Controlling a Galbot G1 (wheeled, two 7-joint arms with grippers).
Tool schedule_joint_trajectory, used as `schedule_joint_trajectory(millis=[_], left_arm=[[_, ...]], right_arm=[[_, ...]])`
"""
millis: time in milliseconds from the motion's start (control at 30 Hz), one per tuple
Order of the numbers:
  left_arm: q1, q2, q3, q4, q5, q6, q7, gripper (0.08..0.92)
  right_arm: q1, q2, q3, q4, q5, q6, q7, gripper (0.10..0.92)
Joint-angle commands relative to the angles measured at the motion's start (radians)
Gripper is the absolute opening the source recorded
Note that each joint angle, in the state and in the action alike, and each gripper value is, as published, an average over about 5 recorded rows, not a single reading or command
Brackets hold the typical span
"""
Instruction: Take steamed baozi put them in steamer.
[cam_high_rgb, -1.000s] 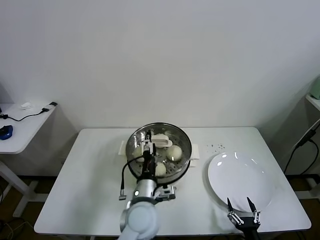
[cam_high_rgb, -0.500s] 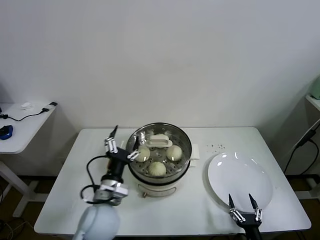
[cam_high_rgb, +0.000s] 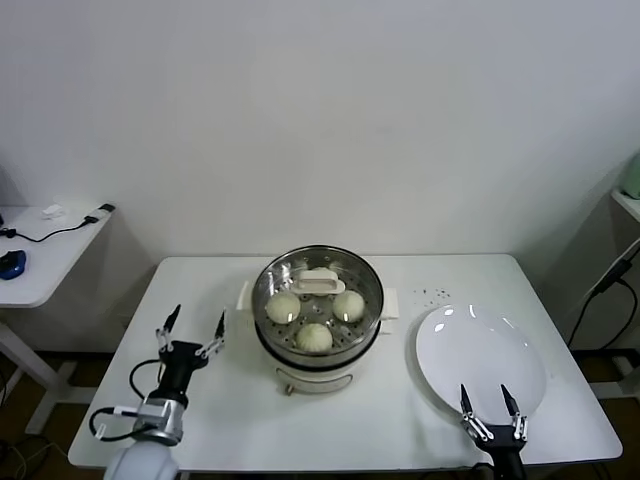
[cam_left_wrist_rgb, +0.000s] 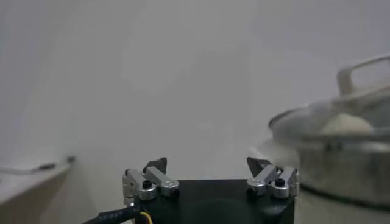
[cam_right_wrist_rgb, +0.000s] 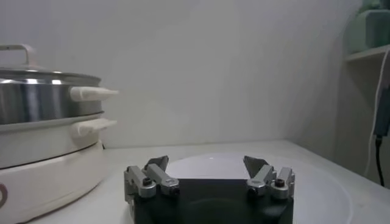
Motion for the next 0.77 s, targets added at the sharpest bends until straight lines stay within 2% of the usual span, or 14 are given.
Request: schedule_joint_trajectory(millis=[33, 767], left_arm=[[0.051, 0.034, -0.063, 0.184, -0.173, -0.187, 0.014, 0.823], [0.070, 0.016, -0.044, 0.188, -0.140, -0.208, 0.045, 0.823]], right_arm=[[-0.001, 0.002, -0.002, 0.002, 0.004, -0.006, -0.018, 0.823], [-0.004, 0.006, -0.006, 0.004, 0.003, 0.004, -0.024, 0.823]])
